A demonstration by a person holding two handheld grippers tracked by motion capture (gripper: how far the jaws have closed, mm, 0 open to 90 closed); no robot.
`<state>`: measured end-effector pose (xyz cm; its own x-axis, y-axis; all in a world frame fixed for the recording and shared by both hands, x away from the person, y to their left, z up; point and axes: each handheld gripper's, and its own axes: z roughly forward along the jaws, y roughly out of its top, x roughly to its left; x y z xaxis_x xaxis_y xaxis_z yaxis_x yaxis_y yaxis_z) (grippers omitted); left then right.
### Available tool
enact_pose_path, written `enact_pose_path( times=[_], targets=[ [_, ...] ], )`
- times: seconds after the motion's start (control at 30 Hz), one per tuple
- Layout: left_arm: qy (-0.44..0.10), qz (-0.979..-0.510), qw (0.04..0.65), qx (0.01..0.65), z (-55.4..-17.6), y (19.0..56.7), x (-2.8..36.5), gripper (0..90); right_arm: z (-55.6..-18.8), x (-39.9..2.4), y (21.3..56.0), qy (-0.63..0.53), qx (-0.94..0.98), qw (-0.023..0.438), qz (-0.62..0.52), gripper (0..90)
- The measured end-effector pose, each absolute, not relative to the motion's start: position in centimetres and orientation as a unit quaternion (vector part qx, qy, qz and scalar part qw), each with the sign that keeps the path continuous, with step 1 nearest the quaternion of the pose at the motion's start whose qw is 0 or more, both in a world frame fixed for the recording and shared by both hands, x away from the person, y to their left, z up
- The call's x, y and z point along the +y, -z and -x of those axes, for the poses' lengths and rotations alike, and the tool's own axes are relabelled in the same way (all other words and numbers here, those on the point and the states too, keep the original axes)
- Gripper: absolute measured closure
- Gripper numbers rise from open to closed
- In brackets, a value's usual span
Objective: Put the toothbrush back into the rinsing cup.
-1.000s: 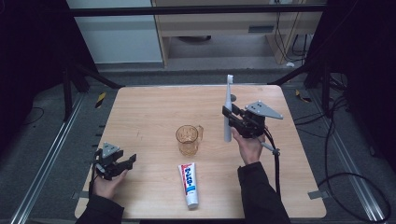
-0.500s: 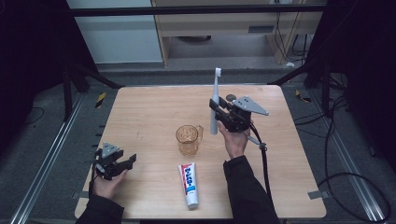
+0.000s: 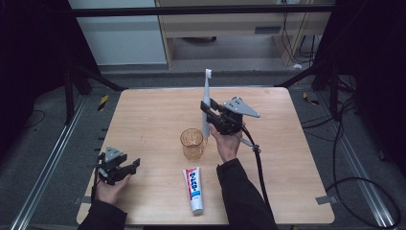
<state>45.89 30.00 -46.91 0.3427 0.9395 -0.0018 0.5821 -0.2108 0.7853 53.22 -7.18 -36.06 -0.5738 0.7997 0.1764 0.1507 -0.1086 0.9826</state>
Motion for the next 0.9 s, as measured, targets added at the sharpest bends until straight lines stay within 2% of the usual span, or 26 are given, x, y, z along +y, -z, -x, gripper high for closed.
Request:
enact_pose_path(
  times=[0.53, 0.9],
  targets=[
    [-0.249, -0.738, 0.358, 0.516, -45.9, 46.9, 29.9, 41.3, -53.2, -4.7, 36.5, -0.638, 0.632, 0.245, -0.365, 67.2],
    [-0.250, -0.740, 0.356, 0.513, -45.9, 46.9, 29.9, 41.5, -53.6, -3.8, 38.3, -0.627, 0.646, 0.236, -0.366, 67.3]
  ],
)
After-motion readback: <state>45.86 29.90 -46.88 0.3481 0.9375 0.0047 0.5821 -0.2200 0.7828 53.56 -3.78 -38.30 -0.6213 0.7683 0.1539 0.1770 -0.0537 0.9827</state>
